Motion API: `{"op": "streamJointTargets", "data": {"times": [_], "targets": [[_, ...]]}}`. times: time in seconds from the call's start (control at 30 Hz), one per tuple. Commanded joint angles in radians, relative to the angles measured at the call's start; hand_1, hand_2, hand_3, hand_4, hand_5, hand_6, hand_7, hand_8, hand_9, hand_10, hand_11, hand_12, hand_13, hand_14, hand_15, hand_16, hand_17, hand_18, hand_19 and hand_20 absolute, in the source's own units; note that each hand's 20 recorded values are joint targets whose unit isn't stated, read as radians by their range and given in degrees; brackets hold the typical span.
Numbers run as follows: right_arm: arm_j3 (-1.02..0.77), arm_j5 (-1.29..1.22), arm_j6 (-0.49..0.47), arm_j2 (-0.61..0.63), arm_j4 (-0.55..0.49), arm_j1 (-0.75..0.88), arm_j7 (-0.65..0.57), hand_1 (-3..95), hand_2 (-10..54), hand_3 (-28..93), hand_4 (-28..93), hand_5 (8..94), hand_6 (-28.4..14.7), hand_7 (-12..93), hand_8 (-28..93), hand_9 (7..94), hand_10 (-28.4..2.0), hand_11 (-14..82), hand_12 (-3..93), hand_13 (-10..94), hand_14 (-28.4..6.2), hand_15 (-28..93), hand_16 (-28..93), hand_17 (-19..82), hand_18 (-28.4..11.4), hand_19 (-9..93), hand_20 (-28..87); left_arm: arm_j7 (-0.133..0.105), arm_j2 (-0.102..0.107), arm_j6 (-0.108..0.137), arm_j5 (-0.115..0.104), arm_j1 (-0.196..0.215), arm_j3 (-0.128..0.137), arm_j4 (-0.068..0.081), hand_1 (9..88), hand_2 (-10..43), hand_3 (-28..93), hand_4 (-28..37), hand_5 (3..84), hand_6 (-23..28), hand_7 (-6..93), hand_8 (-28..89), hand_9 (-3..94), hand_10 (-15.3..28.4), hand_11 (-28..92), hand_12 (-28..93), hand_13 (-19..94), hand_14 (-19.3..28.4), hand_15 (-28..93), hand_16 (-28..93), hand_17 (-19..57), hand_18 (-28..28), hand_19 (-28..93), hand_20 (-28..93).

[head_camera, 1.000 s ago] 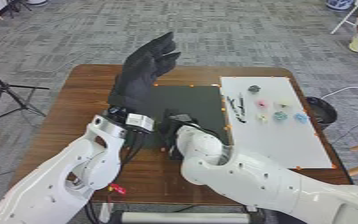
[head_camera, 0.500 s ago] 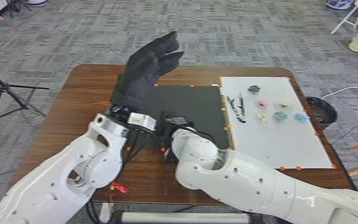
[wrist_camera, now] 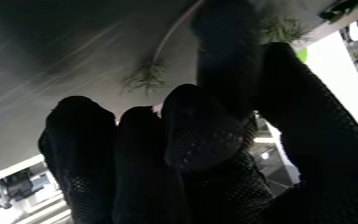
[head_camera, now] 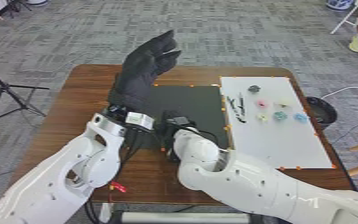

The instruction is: Arrange flowers

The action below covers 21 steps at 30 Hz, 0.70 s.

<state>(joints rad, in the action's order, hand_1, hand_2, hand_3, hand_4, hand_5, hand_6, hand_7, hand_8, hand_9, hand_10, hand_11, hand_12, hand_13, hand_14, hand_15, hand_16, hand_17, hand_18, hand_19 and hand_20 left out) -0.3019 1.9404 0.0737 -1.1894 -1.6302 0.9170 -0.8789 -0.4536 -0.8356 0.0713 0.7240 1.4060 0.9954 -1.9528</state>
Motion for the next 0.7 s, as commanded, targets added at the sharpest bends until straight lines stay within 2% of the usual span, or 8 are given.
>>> {"op": "streamJointTargets", "data": {"times": [0.03, 0.27, 0.33, 0.47, 0.53, 0.6, 0.63, 0.7], "targets": [[-0.016, 0.057, -0.060, 0.019, -0.044, -0.002, -0.055, 16.6, 2.3, 80, -10, 89.7, 3.4, 49, -7, 93.7, -5.5, 62.3, 40.6, 92, -2.6, 86, 42, 69, -18.1, 93, 79, 0.014, -0.011, -0.015, 0.002, 0.017, 0.020, -0.003, 28.1, -1.4, 65, -23.5, 31.3, 2.8, 15.9, -7, 23.9, 11.8, 19, 20, 20, 13.8, 26, 6, -9.5, 19.6, 38, 12], [-0.043, 0.049, -0.075, 0.039, -0.075, -0.007, -0.045, 13.6, 1.9, 75, -15, 89.8, 3.1, 48, -7, 93.7, -5.4, 61.9, 40.5, 92, -2.3, 85, 44, 70, -18.1, 93, 79, 0.012, -0.003, -0.009, -0.002, 0.021, 0.019, -0.004, 28.1, -1.5, 65, -23.6, 31.3, 2.8, 15.8, -7, 23.9, 11.7, 19, 20, 20, 13.8, 26, 6, -9.6, 20.0, 38, 12], [-0.064, 0.043, -0.065, 0.058, -0.091, -0.008, -0.031, 11.9, 2.2, 73, -16, 89.6, 2.9, 48, -7, 93.7, -5.5, 61.2, 40.8, 92, -2.3, 85, 44, 69, -18.1, 93, 79, 0.003, 0.000, -0.001, -0.005, 0.034, 0.028, -0.011, 28.1, -1.4, 65, -23.6, 31.3, 2.8, 15.8, -7, 23.9, 11.7, 20, 20, 20, 13.9, 26, 6, -9.6, 20.0, 38, 12], [-0.154, 0.007, -0.103, 0.163, -0.160, 0.017, -0.026, 10.5, 3.3, 72, -18, 88.7, 2.0, 44, -7, 93.7, -6.3, 55.9, 40.7, 90, -2.9, 83, 43, 67, -18.1, 93, 78, 0.016, -0.013, 0.003, 0.001, 0.087, 0.070, -0.019, 28.1, -1.3, 65, -23.5, 31.3, 2.8, 15.8, -7, 23.9, 11.8, 20, 20, 20, 13.9, 26, 6, -9.6, 20.0, 38, 12], [-0.179, 0.011, -0.051, 0.249, -0.191, 0.025, -0.018, 12.5, 2.9, 71, -18, 86.7, 0.4, 39, -7, 92.1, -7.6, 51.1, 40.5, 87, -4.2, 81, 42, 62, -18.8, 93, 76, 0.026, -0.015, 0.011, 0.000, 0.113, 0.089, -0.018, 28.0, -1.3, 65, -23.5, 31.3, 2.8, 15.8, -7, 24.0, 11.7, 20, 20, 20, 13.9, 26, 6, -9.5, 20.0, 38, 12], [-0.219, 0.020, -0.063, 0.342, -0.232, 0.044, -0.017, 15.6, -1.0, 71, -19, 84.5, -0.3, 38, -7, 90.3, -8.4, 51.4, 40.7, 85, -4.9, 81, 42, 60, -19.2, 93, 75, 0.040, -0.014, 0.016, -0.005, 0.160, 0.121, -0.029, 28.0, -1.3, 65, -23.5, 31.3, 2.8, 15.9, -7, 24.0, 11.7, 20, 20, 20, 13.8, 26, 6, -9.5, 20.0, 38, 12], [-0.239, 0.004, -0.042, 0.394, -0.265, 0.062, -0.023, 17.1, -2.9, 72, -20, 83.4, -0.4, 39, -7, 89.1, -8.8, 52.4, 41.0, 84, -5.3, 82, 42, 58, -19.4, 93, 75, 0.042, -0.009, 0.020, -0.007, 0.193, 0.140, -0.044, 28.0, -1.3, 65, -23.5, 31.3, 2.8, 15.9, -7, 24.0, 11.7, 20, 20, 20, 13.8, 26, 6, -9.5, 20.1, 38, 12], [-0.299, 0.007, -0.067, 0.470, -0.288, 0.102, -0.020, 20.1, -5.7, 72, -21, 80.3, -1.0, 40, -8, 85.5, -10.0, 54.1, 41.0, 81, -6.5, 83, 41, 55, -19.9, 93, 74, 0.052, -0.004, 0.020, -0.007, 0.220, 0.155, -0.043, 28.0, -1.3, 65, -23.5, 31.4, 2.8, 15.9, -7, 24.0, 11.8, 20, 20, 20, 13.8, 26, 6, -9.5, 20.1, 38, 12]]}}
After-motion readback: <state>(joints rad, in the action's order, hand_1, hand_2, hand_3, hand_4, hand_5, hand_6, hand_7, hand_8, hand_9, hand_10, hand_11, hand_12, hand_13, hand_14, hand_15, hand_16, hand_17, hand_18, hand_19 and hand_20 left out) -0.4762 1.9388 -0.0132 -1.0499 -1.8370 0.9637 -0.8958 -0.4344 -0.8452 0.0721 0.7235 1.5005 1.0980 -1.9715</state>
